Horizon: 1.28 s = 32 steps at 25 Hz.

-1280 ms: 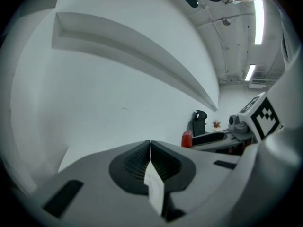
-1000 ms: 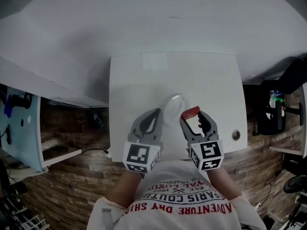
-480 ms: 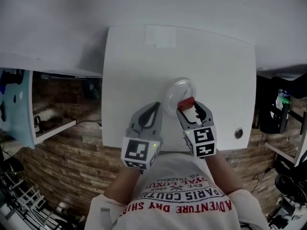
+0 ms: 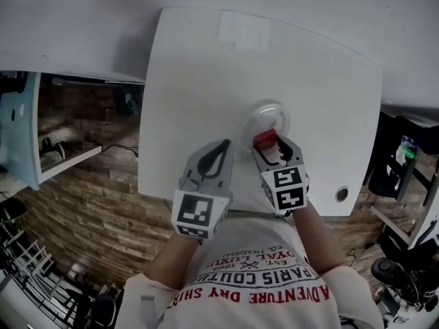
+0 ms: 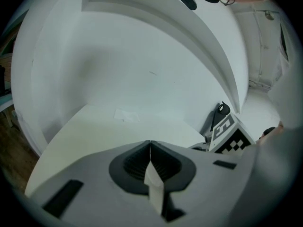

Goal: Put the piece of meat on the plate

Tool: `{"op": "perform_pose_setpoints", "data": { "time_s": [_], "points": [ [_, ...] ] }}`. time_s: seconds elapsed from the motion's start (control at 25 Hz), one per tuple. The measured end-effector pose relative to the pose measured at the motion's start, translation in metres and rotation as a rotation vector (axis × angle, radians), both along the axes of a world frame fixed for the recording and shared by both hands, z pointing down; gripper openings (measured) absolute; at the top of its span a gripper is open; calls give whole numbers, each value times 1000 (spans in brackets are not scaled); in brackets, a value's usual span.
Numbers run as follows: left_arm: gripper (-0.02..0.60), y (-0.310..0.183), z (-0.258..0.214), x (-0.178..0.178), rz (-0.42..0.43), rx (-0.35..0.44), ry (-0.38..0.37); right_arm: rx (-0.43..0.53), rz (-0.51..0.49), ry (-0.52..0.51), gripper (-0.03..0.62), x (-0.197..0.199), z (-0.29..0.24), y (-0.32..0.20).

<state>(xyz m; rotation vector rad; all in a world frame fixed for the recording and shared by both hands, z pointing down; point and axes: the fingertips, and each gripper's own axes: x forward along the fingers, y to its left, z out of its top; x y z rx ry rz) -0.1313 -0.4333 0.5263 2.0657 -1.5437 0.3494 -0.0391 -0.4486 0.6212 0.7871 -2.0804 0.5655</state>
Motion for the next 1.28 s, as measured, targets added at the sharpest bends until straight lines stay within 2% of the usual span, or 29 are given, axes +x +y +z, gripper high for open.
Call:
{"op": "perform_pose_setpoints", "data": {
  "time_s": [0.28, 0.56, 0.76, 0.88, 1.0, 1.04, 1.28],
  "points": [
    [8, -3, -3, 6, -1, 8, 14, 22, -64, 49, 273, -6, 7, -1],
    [8, 5, 6, -2, -15, -17, 14, 6, -63, 44, 272, -8, 9, -2],
    [8, 2, 0, -4, -1, 6, 5, 41, -72, 43, 273, -10, 7, -3],
    [8, 6, -5, 1, 21, 4, 3, 89, -65, 16, 273, -9, -8, -2],
    [8, 6, -12, 1, 36, 23, -3, 123, -26, -53, 272, -12, -33, -3],
    [8, 5, -16, 1, 42, 38, -4, 139, -6, -74, 259, -12, -43, -4],
    [8, 10, -50, 15, 72, 96, -7, 288, 130, -155, 37, 6, -113, -8]
  ]
}}
